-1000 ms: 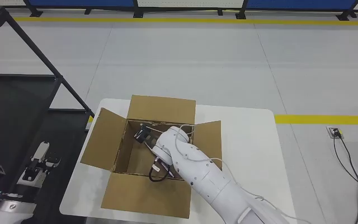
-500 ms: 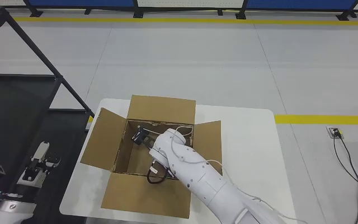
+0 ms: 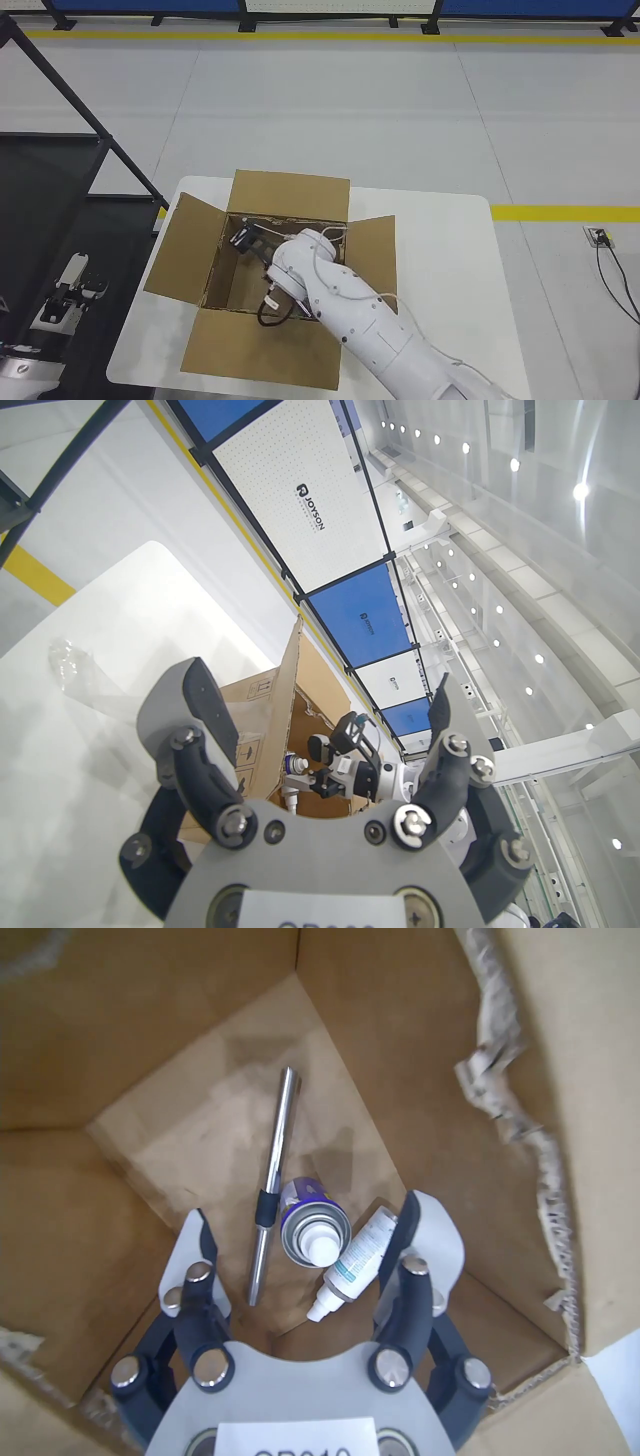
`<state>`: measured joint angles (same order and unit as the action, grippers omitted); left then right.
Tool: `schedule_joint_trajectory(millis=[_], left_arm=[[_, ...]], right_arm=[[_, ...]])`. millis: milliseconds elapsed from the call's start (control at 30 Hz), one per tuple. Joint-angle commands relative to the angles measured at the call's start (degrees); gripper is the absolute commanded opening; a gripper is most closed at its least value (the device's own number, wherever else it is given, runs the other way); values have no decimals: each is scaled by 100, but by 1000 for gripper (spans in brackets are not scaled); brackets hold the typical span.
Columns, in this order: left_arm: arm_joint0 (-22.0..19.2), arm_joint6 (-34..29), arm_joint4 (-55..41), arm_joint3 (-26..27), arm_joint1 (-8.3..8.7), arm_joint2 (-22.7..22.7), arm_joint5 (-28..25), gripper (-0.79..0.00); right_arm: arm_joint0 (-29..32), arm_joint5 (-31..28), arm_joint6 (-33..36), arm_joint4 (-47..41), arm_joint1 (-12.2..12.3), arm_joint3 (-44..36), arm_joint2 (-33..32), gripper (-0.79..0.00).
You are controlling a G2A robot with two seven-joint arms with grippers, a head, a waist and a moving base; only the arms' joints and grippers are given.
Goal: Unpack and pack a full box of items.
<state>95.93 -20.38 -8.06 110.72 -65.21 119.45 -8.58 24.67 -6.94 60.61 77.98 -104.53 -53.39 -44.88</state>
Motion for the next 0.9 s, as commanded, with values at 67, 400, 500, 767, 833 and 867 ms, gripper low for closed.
schedule_joint_trajectory(millis=[67, 400, 500, 767, 833, 867], left_arm=[[-162, -67, 480, -191, 22, -222, 35, 0], [-374, -433, 1126, -232, 51, -807, -328, 0], [-358, -466, 1175, -101, 50, -900, -412, 0], [-193, -588, 1208, 238, 55, -929, -643, 0], [-198, -591, 1274, 260, 58, -965, -648, 0], [-208, -603, 1294, 269, 59, -994, -631, 0]], right_arm=[[789, 164, 138, 304, 250, -1662, -492, 0], [3637, -16, -208, 418, 755, -6093, -2019, 0], [4252, 237, -368, 319, 821, -6803, -2487, 0], [5052, 767, -189, -599, 929, -7187, -3827, 0], [5052, 767, -189, -599, 929, -7187, -3827, 0], [5052, 767, -189, -599, 929, -7187, -3827, 0]])
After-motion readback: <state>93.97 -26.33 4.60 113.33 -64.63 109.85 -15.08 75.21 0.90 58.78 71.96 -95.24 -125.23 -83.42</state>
